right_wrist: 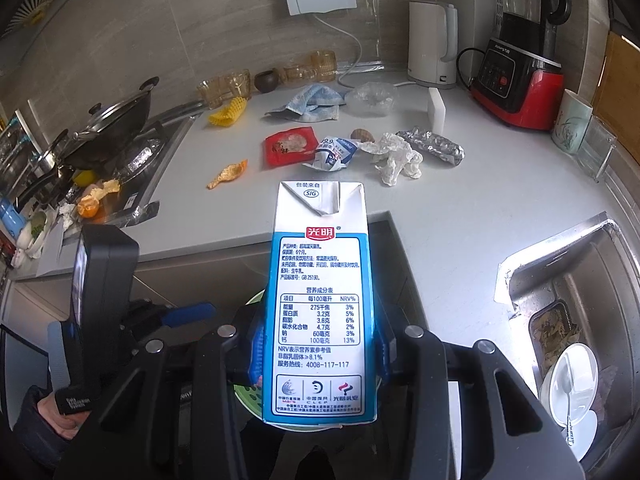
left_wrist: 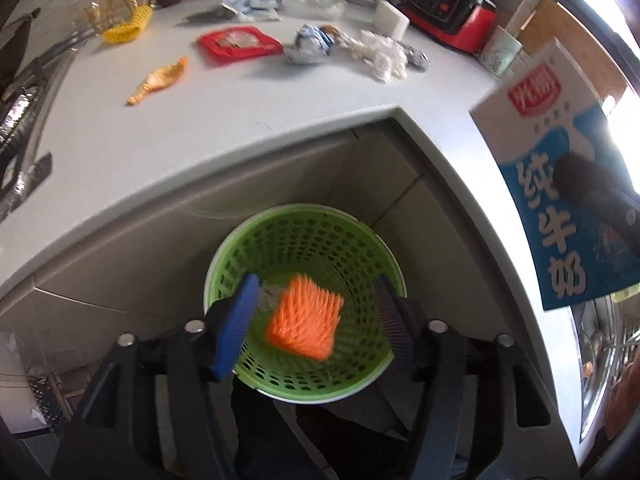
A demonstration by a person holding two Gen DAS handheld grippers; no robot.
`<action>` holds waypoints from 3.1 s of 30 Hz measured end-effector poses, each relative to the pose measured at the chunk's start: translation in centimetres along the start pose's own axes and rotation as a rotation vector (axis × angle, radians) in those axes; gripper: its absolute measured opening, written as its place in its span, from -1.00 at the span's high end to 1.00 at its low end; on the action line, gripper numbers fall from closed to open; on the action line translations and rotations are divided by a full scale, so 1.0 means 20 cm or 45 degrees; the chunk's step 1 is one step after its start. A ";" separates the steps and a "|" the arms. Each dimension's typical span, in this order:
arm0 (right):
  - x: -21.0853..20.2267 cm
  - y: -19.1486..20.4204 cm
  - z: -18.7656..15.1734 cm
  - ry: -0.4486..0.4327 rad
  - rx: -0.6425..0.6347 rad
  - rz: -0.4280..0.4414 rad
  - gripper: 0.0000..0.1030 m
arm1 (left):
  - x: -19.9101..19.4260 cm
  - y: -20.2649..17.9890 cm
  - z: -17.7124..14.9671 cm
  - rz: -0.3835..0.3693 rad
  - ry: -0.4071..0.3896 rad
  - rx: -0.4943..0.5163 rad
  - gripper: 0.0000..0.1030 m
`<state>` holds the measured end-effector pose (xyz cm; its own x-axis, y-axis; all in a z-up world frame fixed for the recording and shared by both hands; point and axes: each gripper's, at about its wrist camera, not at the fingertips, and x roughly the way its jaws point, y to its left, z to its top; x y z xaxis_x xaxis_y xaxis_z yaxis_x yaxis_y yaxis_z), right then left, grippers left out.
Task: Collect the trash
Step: 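Lower the foam net and milk carton into the green basket, opening both tools, then grasp the yellow foam net with the left tool while the right tool grasps the blue cloth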
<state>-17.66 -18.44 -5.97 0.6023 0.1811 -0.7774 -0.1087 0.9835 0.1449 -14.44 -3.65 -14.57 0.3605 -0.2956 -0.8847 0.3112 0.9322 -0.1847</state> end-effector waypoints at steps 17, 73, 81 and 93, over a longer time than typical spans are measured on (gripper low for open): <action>0.24 0.03 -0.03 0.112 -0.033 0.050 0.18 | -0.30 0.26 0.10 0.181 -0.211 -0.119 -0.53; 0.70 0.35 0.90 -0.020 0.102 -0.238 -0.95 | -0.03 1.21 1.38 0.232 -0.362 -0.069 -0.85; 0.95 0.41 1.14 -0.014 0.097 -0.248 -0.95 | 0.28 1.40 1.65 0.220 -0.293 -0.099 -0.85; 1.21 0.37 1.28 0.070 0.124 -0.256 -0.95 | 0.62 1.51 1.88 0.220 -0.180 -0.138 -0.77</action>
<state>16.45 -6.88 -8.02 0.5600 -0.0157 -0.8284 0.0873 0.9954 0.0401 32.43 12.95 -15.09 0.5222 -0.1490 -0.8397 0.1411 0.9861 -0.0873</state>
